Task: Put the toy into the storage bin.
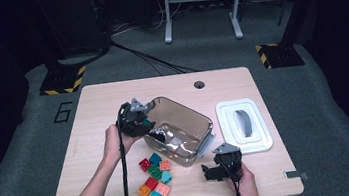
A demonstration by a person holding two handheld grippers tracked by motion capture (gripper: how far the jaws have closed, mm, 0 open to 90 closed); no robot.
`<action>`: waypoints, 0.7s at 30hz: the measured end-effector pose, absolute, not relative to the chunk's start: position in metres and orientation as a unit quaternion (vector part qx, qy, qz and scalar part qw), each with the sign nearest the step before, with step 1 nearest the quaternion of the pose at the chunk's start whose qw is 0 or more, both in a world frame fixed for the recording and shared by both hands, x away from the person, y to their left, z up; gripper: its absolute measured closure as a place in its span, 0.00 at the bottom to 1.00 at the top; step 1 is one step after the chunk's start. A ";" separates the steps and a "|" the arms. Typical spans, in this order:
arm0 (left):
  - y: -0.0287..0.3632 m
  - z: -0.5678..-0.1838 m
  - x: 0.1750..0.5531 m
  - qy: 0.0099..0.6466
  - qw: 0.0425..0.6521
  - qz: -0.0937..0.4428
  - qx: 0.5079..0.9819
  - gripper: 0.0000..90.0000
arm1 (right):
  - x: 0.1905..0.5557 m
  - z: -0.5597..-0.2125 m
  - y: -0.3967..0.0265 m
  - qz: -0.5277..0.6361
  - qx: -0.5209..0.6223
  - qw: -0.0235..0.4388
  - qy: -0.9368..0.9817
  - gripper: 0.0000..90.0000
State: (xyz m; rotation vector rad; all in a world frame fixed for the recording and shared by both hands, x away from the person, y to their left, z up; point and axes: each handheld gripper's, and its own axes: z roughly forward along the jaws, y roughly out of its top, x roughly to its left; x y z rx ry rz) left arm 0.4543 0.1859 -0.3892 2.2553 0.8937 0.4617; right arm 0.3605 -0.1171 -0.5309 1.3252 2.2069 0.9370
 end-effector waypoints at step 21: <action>0.201 -0.382 0.436 0.356 0.340 0.177 0.853 0.30 | 0.361 -0.531 -0.117 0.335 0.474 0.200 0.789 0.00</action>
